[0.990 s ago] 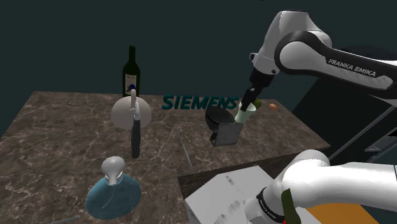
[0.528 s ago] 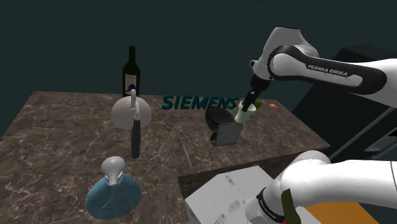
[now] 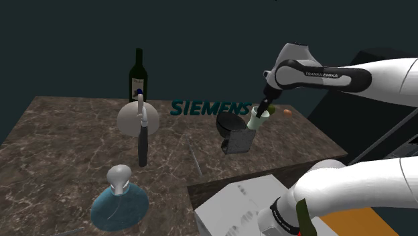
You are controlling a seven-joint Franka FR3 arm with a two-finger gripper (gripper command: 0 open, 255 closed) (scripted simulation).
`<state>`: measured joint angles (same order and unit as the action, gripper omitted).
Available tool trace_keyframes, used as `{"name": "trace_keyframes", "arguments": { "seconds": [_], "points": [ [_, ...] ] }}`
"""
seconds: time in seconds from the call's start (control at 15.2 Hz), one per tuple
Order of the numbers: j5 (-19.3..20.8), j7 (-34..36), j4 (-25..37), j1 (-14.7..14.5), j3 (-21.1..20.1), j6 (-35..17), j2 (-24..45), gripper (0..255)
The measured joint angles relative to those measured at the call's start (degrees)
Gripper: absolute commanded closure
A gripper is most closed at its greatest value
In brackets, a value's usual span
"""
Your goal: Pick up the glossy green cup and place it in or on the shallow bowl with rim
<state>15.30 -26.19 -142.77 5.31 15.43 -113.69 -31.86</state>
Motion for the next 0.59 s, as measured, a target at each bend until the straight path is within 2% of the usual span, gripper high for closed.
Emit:
{"name": "trace_keyframes", "arguments": {
  "seconds": [0.33,0.59],
  "points": [
    [0.5,-6.3,3.0,0.8,6.1,-7.4,9.1,0],
    [-1.4,-11.9,6.4,0.8,10.4,-12.9,17.1,0]
  ]
}}
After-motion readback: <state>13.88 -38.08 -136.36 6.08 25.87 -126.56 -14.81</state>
